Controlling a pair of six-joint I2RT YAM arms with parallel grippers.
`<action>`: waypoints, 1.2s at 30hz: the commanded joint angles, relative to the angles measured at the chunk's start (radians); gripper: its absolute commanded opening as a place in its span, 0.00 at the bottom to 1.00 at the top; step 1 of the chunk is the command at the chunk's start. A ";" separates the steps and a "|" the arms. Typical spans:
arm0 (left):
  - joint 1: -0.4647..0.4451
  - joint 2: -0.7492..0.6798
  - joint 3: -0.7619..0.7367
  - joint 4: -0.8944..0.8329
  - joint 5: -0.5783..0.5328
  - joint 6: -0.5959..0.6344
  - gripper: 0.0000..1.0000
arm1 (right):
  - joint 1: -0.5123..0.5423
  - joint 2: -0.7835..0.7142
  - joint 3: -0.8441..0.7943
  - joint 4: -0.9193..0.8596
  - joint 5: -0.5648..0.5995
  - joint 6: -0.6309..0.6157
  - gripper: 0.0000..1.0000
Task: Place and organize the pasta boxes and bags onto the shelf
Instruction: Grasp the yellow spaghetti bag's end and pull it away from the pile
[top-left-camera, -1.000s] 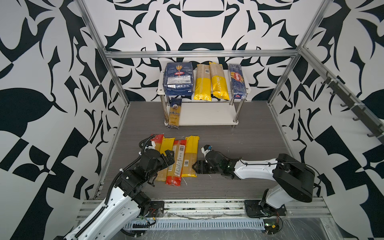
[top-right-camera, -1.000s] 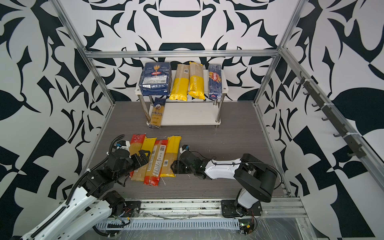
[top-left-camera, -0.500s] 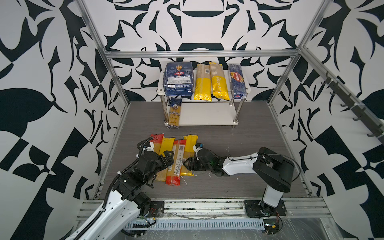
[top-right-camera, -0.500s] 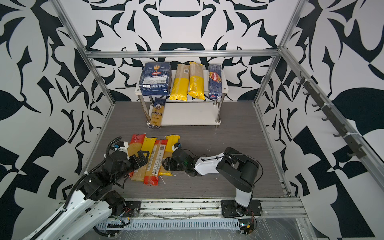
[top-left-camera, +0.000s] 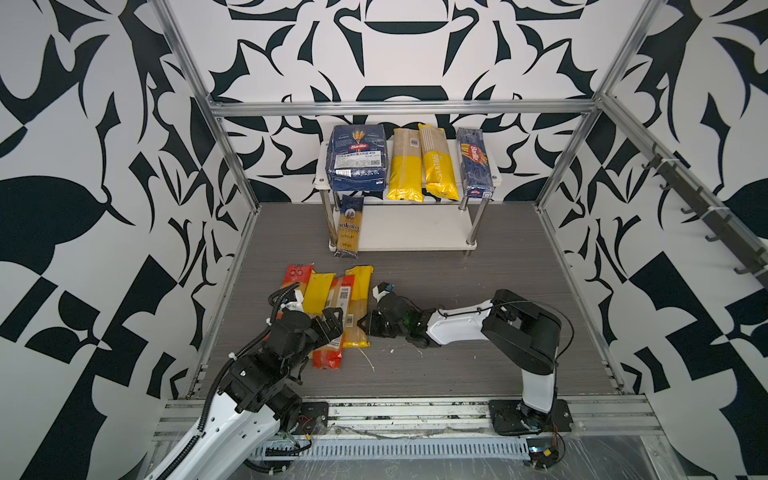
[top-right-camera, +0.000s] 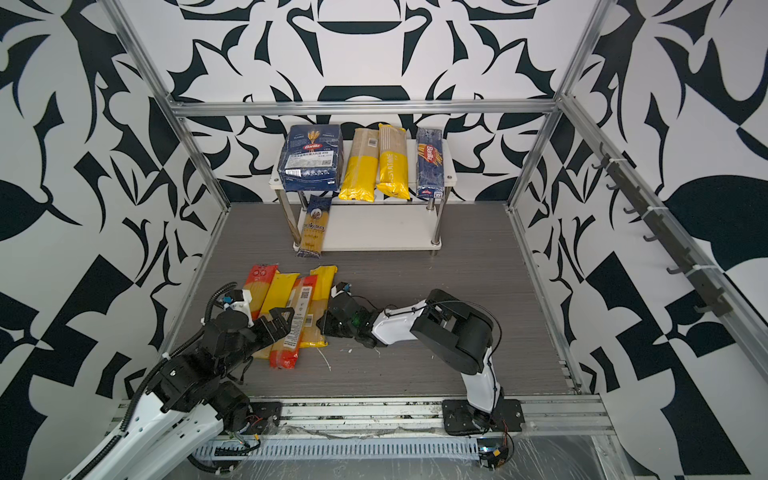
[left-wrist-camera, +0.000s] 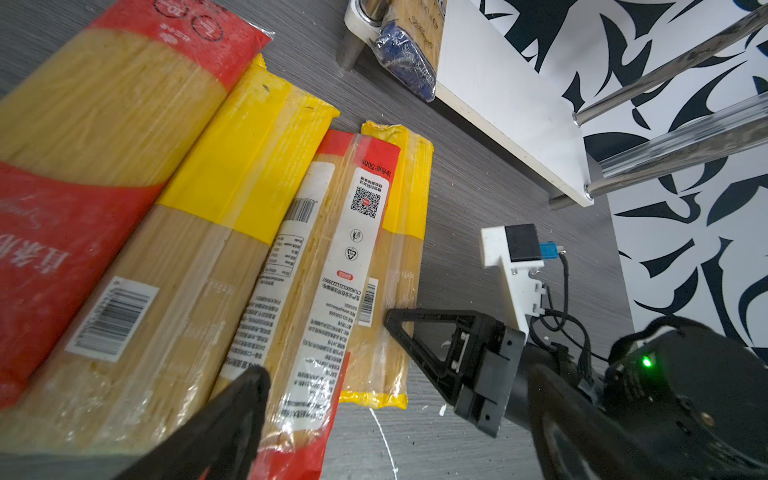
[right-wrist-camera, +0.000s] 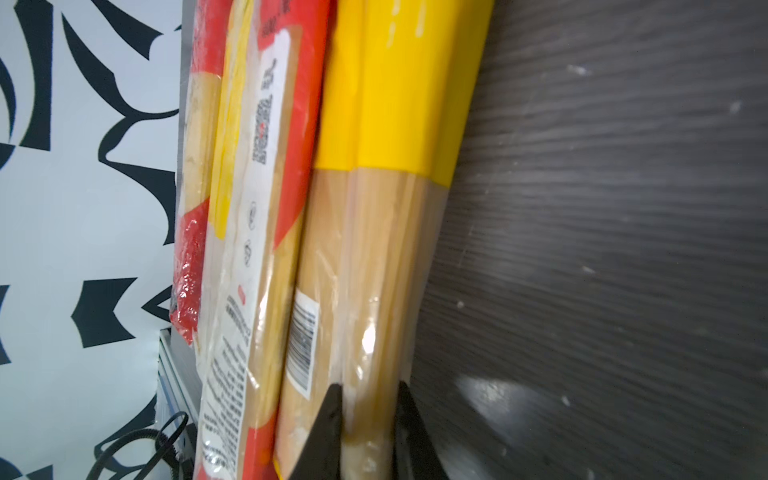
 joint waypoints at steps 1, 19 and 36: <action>0.004 -0.018 0.008 -0.045 -0.033 0.009 0.99 | -0.008 -0.039 -0.092 -0.107 -0.037 -0.014 0.07; 0.004 0.258 -0.004 0.179 0.132 -0.052 0.95 | -0.060 -0.478 -0.098 -0.731 0.213 -0.222 0.33; 0.004 0.054 0.038 -0.001 0.050 -0.031 0.98 | 0.067 -0.330 0.048 -0.870 0.307 -0.168 1.00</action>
